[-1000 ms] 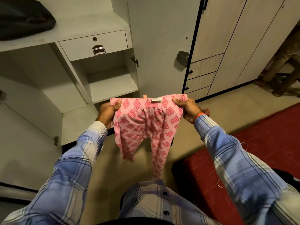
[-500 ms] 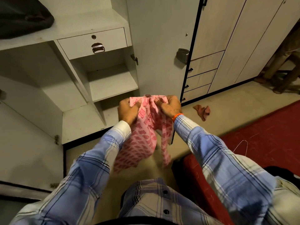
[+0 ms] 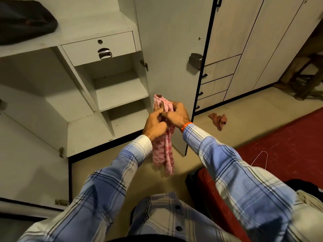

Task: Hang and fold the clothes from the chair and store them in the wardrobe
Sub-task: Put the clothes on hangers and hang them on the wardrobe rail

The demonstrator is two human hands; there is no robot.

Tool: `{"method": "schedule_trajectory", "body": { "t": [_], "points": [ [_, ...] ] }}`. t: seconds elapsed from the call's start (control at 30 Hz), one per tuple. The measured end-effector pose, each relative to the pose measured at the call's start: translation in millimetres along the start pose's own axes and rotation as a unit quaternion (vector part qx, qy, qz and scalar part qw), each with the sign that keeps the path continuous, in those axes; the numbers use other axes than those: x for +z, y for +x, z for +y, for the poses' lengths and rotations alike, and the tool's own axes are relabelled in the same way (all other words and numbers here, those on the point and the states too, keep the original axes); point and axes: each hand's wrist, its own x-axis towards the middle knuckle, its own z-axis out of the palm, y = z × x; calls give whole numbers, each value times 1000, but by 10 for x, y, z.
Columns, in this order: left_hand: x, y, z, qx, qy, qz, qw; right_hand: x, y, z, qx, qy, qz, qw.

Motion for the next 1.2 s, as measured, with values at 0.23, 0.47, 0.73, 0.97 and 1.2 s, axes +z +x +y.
{"method": "schedule_trajectory", "body": {
  "t": [0.23, 0.47, 0.73, 0.97, 1.2],
  "points": [
    [-210, 53, -90, -21, -106, 83, 991, -62, 8, -32, -15, 74, -22, 997],
    [-566, 156, -251, -83, -206, 64, 973, -330, 95, -111, 32, 205, -112, 972],
    [-654, 250, -13, -13, -55, 136, 989, -481, 225, 85, 27, 44, -66, 997],
    [-651, 183, 58, 61, 127, 146, 979, -458, 286, 227, 22, 2, -44, 999],
    [-680, 84, -14, 56, 178, 166, 968, -391, 339, 352, 18, -83, -21, 996]
  ]
}}
